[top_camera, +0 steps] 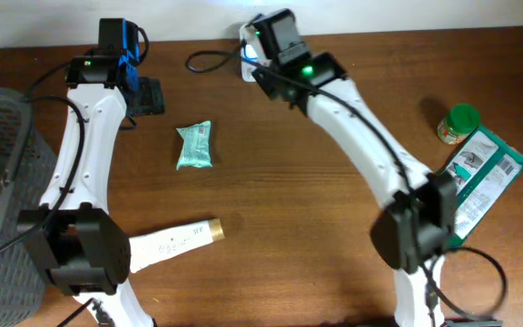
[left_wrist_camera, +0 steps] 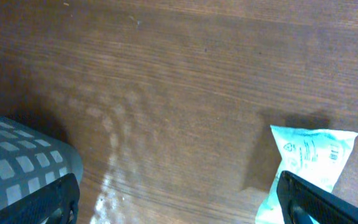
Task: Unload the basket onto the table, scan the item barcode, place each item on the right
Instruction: 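Place the orange packet on the right pile and release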
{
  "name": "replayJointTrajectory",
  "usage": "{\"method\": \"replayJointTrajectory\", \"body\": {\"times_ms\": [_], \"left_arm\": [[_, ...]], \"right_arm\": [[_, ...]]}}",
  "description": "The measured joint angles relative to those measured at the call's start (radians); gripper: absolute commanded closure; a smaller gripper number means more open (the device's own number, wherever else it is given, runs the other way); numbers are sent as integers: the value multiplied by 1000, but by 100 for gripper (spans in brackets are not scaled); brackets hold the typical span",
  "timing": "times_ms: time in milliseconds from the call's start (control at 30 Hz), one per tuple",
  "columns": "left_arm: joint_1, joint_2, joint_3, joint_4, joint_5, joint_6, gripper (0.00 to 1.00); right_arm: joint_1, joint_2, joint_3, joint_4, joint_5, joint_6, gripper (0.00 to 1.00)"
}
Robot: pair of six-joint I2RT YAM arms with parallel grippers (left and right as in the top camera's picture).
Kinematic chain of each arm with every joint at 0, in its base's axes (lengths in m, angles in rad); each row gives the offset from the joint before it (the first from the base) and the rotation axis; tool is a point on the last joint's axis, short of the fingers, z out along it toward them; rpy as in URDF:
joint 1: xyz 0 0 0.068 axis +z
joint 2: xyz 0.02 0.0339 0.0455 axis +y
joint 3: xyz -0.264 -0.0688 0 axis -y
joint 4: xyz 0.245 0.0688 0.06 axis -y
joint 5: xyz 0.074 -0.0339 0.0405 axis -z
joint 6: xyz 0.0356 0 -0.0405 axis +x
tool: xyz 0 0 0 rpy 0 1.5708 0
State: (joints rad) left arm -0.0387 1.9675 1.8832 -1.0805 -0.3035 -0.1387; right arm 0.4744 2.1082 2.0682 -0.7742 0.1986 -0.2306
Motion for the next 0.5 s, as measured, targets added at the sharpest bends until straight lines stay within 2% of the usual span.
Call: {"method": "replayJointTrajectory", "body": {"times_ms": [100, 133, 167, 233, 367, 500], "left_arm": [[0, 0, 0, 1, 0, 0, 1], [0, 0, 0, 3, 0, 0, 1], [0, 0, 0, 3, 0, 0, 1], [0, 0, 0, 3, 0, 0, 1], [0, 0, 0, 3, 0, 0, 1], [0, 0, 0, 3, 0, 0, 1]], "right_arm": [[-50, -65, 10, -476, -55, 180, 96], [-100, -50, -6, -584, -65, 257, 96], [-142, -43, -23, -622, -69, 321, 96], [-269, -33, -113, -616, -72, 417, 96], [-505, -18, -342, -529, -73, 470, 96], [-650, -16, -373, -489, -74, 508, 96]]}}
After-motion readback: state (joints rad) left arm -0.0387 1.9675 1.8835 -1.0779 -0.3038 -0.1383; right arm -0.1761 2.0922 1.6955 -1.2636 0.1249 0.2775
